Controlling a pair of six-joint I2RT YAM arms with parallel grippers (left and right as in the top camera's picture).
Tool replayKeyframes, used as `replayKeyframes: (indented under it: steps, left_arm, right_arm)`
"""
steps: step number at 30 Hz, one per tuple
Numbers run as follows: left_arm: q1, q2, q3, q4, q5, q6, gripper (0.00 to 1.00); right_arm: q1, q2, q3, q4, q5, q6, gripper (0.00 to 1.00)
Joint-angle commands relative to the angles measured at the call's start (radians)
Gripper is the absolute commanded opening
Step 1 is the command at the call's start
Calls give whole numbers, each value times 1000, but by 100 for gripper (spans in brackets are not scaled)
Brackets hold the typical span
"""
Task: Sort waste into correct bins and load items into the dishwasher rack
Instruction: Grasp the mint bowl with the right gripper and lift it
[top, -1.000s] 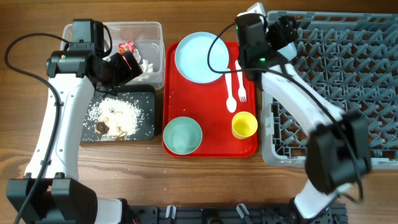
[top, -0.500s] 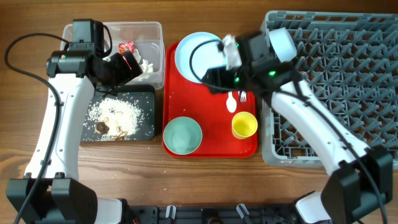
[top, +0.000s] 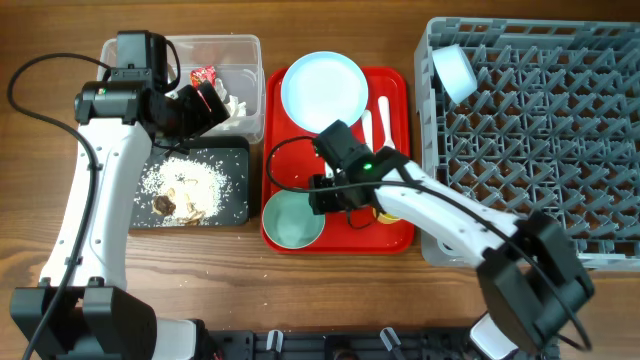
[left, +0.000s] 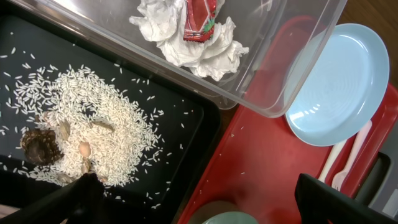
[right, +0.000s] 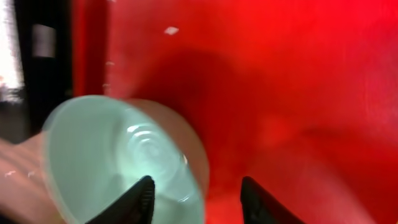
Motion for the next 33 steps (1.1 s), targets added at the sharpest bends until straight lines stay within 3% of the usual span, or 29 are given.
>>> replayKeyframes:
  steps: [1,4,7,8,16,21,28,33]
  left_arm:
    - [5,-5,10,2,5,-2,100]
    - [5,-5,10,2,5,-2,100]
    - [5,-5,10,2,5,-2,100]
    - [5,-5,10,2,5,-2,100]
    - [5,-5,10,2,5,-2,100]
    - [5,-5,10,2,5,-2,100]
    - [5,-5,10,2,5,-2,100]
    - [5,-5,10,2,5,-2,100]
  right_arm:
    - [-1,82,-6,2,27,52,41]
    - [-6,88,-3,3,24,53,29]
    - [-7,88,10,2,24,54,7]
    - [-7,84,15,-1,24,55,4]
    - [-40,-74,115,-129,108,56,4]
    - [-133,-286,252,-325,420,61,4]
    - [-257,-587,268,-395,1029,60,4]
    - [-278,-645,267,-459,1327,53,4]
